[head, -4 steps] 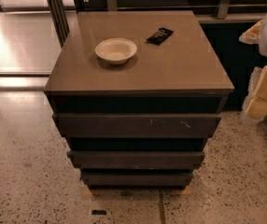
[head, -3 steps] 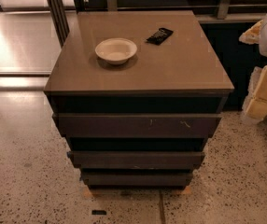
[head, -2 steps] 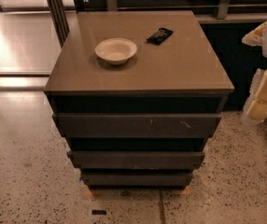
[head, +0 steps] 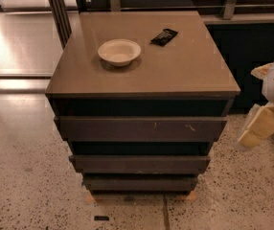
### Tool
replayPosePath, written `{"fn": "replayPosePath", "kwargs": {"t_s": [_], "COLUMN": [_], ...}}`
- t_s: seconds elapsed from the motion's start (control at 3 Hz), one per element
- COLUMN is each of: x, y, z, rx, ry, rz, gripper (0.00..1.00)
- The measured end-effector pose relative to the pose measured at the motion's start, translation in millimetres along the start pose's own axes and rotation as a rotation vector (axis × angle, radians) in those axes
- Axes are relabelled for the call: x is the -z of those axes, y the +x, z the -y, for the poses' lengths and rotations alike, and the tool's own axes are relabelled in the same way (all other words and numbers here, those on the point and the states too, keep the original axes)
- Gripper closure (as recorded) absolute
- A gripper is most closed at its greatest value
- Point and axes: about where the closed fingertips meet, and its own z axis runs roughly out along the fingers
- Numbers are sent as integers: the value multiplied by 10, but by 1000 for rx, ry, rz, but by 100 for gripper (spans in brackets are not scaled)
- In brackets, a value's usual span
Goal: Open top drawer
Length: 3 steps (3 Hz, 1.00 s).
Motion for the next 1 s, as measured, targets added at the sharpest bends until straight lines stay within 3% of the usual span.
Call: {"fn": "replayPosePath", "kwargs": {"t_s": [0.33,1.0], "x": [-69,-61], "y": [-1,0], "z": [41,33], "rx": [-5,-4], "ry": [27,24], "rz": [13,11], "gripper": [16,63]}}
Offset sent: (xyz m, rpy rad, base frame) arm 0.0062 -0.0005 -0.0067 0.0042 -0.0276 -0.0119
